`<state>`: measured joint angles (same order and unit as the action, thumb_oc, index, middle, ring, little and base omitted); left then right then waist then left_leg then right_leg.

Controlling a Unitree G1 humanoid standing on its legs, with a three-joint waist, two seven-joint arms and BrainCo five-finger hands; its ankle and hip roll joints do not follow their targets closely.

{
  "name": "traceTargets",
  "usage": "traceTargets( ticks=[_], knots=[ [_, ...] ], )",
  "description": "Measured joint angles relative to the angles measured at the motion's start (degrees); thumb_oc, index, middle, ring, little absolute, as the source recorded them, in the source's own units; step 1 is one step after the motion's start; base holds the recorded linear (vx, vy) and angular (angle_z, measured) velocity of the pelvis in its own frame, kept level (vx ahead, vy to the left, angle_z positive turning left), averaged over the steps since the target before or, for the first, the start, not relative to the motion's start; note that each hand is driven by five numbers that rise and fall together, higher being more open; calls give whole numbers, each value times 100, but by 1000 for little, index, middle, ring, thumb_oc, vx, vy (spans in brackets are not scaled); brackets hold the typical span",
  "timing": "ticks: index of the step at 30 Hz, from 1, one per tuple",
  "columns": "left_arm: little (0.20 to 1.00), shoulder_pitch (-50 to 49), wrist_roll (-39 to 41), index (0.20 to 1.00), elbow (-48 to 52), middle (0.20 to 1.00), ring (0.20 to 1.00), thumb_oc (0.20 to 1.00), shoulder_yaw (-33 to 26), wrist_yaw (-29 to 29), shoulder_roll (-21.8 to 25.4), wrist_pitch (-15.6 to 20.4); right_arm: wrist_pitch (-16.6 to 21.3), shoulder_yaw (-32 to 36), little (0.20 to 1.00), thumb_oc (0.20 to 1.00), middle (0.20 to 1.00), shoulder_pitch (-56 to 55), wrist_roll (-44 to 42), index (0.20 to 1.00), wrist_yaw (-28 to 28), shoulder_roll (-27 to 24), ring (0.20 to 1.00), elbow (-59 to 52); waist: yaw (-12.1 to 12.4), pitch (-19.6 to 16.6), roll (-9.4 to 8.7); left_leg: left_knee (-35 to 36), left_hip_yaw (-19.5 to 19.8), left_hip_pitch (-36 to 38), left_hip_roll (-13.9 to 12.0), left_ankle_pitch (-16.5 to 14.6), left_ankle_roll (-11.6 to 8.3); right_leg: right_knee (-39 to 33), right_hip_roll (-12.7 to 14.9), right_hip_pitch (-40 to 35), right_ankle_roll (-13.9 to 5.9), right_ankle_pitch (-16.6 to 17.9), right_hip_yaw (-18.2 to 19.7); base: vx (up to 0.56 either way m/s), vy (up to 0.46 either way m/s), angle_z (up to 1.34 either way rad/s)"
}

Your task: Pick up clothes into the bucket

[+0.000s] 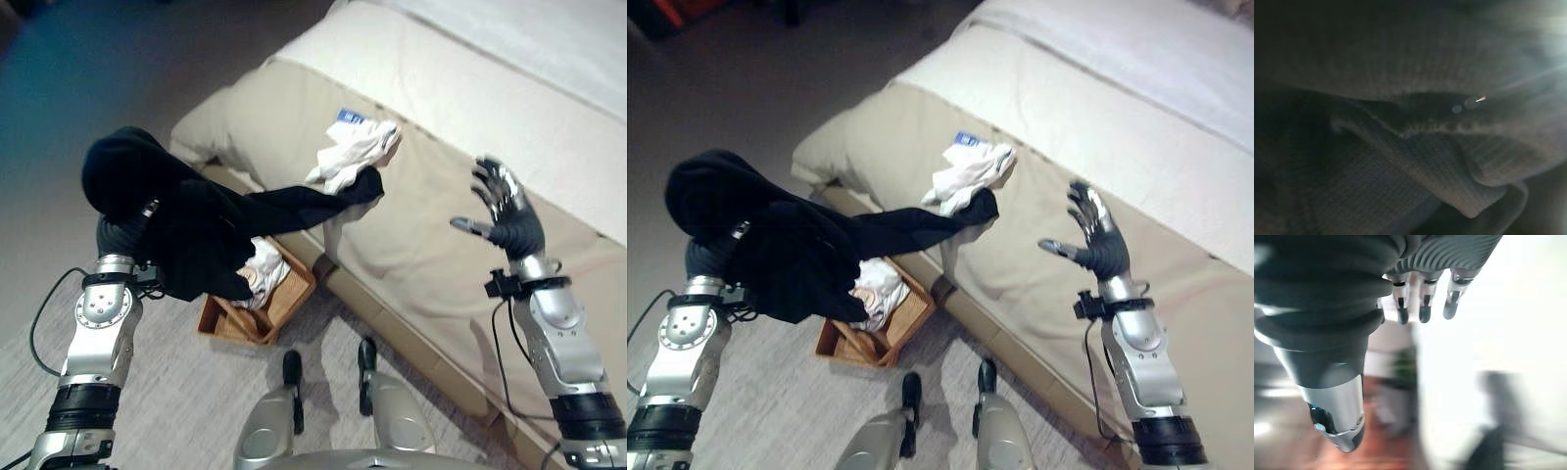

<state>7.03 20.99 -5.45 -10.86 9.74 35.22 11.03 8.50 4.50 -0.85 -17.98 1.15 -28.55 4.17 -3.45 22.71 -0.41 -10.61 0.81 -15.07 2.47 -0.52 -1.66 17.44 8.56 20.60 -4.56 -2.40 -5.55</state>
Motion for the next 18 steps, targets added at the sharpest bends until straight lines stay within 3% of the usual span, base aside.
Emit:
traceTargets(
  ticks=[3,7,11,18],
  knots=[
    [200,26,4,200,148,200,200,200,-246,188,89,225,71,-19,1000,1000,1000,-232,343,1000,-98,132,1000,1014,1,368,-5,-755,115,-629,74,-281,37,645,117,529,30,-278,-24,-81,23,20],
    [200,49,11,200,163,200,200,200,-299,321,143,341,35,-153,1000,1000,1000,-381,777,1000,-248,174,1000,2174,-33,604,-13,-1502,167,-1282,76,-480,25,1212,151,1073,89,-402,-15,-80,15,8],
    [200,592,65,200,115,200,200,200,51,558,388,443,60,-654,1000,1000,1000,-306,1296,1000,-511,36,1000,3129,-34,713,-55,-2197,275,-2080,91,-765,51,1827,168,1770,133,-642,-27,-36,-12,10],
    [200,1595,117,200,-275,200,200,200,839,1033,611,511,75,-1017,1000,1000,1000,-6,1563,1000,-845,42,1000,3748,-66,820,-142,-2622,402,-2896,97,-766,60,2176,165,2508,156,-668,-64,-43,-27,5]
  ],
)
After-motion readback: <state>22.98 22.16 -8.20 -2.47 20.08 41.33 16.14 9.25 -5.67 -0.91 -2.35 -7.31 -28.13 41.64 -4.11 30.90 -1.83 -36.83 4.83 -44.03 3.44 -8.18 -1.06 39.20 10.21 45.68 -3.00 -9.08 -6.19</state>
